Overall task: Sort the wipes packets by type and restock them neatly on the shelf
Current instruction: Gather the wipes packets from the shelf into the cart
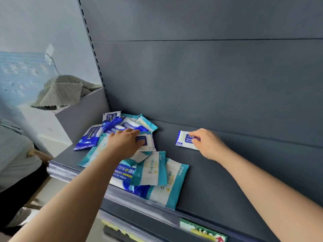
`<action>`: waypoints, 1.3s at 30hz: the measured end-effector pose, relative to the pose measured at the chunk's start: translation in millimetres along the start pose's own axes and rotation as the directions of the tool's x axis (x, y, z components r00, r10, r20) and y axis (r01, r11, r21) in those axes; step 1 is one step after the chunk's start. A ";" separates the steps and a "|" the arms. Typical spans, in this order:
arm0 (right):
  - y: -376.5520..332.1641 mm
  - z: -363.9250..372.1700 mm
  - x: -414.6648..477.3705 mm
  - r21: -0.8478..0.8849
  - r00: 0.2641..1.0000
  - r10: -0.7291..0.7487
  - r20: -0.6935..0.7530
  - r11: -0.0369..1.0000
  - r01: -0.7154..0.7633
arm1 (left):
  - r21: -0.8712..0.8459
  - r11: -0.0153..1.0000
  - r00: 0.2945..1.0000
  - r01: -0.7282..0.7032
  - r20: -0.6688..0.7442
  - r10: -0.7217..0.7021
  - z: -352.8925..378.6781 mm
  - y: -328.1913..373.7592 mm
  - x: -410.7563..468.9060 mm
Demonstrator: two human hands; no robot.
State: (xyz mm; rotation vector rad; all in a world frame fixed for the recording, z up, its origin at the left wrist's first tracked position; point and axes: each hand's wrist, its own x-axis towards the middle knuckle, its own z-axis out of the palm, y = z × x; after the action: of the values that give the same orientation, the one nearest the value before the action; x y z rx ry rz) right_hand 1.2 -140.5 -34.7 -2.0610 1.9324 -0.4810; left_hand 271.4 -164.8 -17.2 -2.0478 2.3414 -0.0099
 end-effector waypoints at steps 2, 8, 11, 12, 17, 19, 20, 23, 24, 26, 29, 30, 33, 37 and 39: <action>-10.2 0.3 1.0 -0.010 0.996 0.083 0.017 0.997 -0.082 | 0.079 0.995 0.998 -0.058 0.023 0.056 -4.1 -7.6 6.3; -22.6 2.6 -5.4 -0.062 0.932 0.363 0.021 0.930 -0.361 | 0.039 0.986 0.987 -0.161 0.007 0.161 0.2 -20.3 14.1; -27.3 6.7 -10.4 0.135 0.913 0.407 -0.016 0.906 -0.401 | 0.005 0.983 0.982 -0.184 -0.033 0.184 3.3 -19.5 12.3; -31.4 4.5 -12.9 0.181 0.912 0.410 -0.016 0.898 -0.401 | -0.025 0.984 0.984 -0.176 -0.033 0.175 2.7 -19.9 11.9; -53.6 -15.7 -34.9 0.326 0.919 0.392 -0.049 0.876 -0.356 | -0.193 0.975 0.993 -0.113 -0.054 0.105 -10.3 -27.6 7.5; -61.4 -25.0 -47.1 0.382 0.923 0.383 -0.039 0.859 -0.341 | -0.243 0.966 0.996 -0.092 -0.042 0.085 -18.3 -32.2 3.2; -63.6 -28.0 -51.8 0.405 0.924 0.383 -0.024 0.849 -0.341 | -0.275 0.958 0.996 -0.086 -0.023 0.083 -20.2 -35.8 1.1; -71.9 -27.2 -65.9 0.490 0.894 0.433 0.116 0.758 -0.431 | -0.332 0.940 0.984 -0.076 0.126 0.124 -16.2 -45.5 -8.3; -74.5 -22.2 -69.4 0.499 0.878 0.447 0.171 0.730 -0.468 | -0.304 0.950 0.974 -0.074 0.182 0.134 -12.7 -46.3 -12.6; -83.7 -9.8 -76.3 0.518 0.849 0.470 0.241 0.677 -0.522 | -0.226 0.972 0.965 -0.065 0.233 0.119 -6.4 -42.5 -22.3; -101.8 5.1 -81.0 0.572 0.859 0.453 0.238 0.650 -0.501 | -0.226 0.972 0.980 -0.063 0.169 0.103 -4.3 -32.7 -35.3; -106.6 8.7 -80.1 0.574 0.867 0.442 0.230 0.658 -0.487 | -0.247 0.967 0.985 -0.067 0.135 0.103 -4.6 -30.7 -38.0; -117.2 16.4 -74.8 0.570 0.876 0.435 0.210 0.673 -0.471 | -0.383 0.923 0.996 -0.027 0.064 0.055 -4.8 -26.2 -43.7; -121.8 20.7 -68.8 0.632 0.873 0.438 0.214 0.619 -0.465 | -0.602 0.797 0.999 0.041 0.024 -0.033 1.1 -27.3 -44.5; -117.0 19.0 -66.4 0.655 0.863 0.465 0.194 0.594 -0.467 | -0.708 0.704 0.998 0.058 0.050 -0.031 4.2 -32.4 -40.7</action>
State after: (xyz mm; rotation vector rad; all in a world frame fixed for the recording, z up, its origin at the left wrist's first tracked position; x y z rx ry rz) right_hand 111.7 -66.5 -6.6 -1.0263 1.8001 -0.8910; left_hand 309.1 -128.7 -19.8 -2.3320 2.5090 1.0961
